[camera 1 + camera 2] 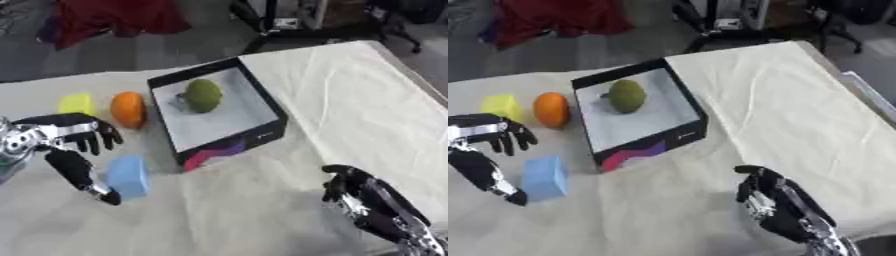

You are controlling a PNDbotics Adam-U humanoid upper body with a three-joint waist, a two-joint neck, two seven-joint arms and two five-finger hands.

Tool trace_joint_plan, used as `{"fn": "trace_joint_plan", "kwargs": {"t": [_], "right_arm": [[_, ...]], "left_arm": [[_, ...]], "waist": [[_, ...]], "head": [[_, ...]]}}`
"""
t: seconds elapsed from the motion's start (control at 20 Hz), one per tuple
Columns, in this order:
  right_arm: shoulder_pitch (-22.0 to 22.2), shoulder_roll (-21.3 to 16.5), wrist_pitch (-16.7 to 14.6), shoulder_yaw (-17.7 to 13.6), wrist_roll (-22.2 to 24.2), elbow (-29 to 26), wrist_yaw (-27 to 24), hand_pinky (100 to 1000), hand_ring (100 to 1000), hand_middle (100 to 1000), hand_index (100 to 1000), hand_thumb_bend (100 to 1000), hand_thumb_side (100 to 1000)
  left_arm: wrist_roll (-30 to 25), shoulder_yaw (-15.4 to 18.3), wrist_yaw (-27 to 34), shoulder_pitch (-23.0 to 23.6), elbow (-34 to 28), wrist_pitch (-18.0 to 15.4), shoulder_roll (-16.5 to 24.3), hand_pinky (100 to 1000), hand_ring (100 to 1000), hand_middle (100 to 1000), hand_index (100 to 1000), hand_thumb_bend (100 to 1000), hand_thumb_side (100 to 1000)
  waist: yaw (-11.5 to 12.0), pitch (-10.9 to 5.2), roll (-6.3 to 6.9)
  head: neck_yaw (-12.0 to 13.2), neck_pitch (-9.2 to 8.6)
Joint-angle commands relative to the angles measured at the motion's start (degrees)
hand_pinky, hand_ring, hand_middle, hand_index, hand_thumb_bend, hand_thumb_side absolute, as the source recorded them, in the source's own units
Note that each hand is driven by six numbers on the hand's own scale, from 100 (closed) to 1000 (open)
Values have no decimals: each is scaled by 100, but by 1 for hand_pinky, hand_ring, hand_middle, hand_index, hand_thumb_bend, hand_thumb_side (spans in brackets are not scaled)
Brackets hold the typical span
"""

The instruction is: Pick up objects on the table and place them in the box.

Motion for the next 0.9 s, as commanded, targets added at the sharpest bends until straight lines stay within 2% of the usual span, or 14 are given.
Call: {"fn": "trace_joint_plan", "kwargs": {"t": [0.05, 0.45, 0.9], "right_arm": [[-55, -88, -4, -25, -6, -83, 0, 823, 547, 486, 823, 100, 470], [-51, -88, -5, -22, -4, -82, -6, 823, 547, 486, 823, 100, 470], [-49, -81, -4, -20, -3, -81, -8, 823, 547, 486, 822, 100, 470]], "left_arm": [[-937, 73, -138, -90, -102, 1115, 222, 740, 695, 718, 849, 862, 356], [-1240, 26, -577, -122, -126, 1085, 168, 744, 703, 728, 854, 846, 348], [-1255, -130, -800, -148, 37, 1007, -27, 732, 690, 714, 844, 815, 337]], "waist": [[-5, 12, 45], [3, 3, 39], [-4, 4, 34]], "head": [[-5, -11], [-8, -11], [19, -11]]}}
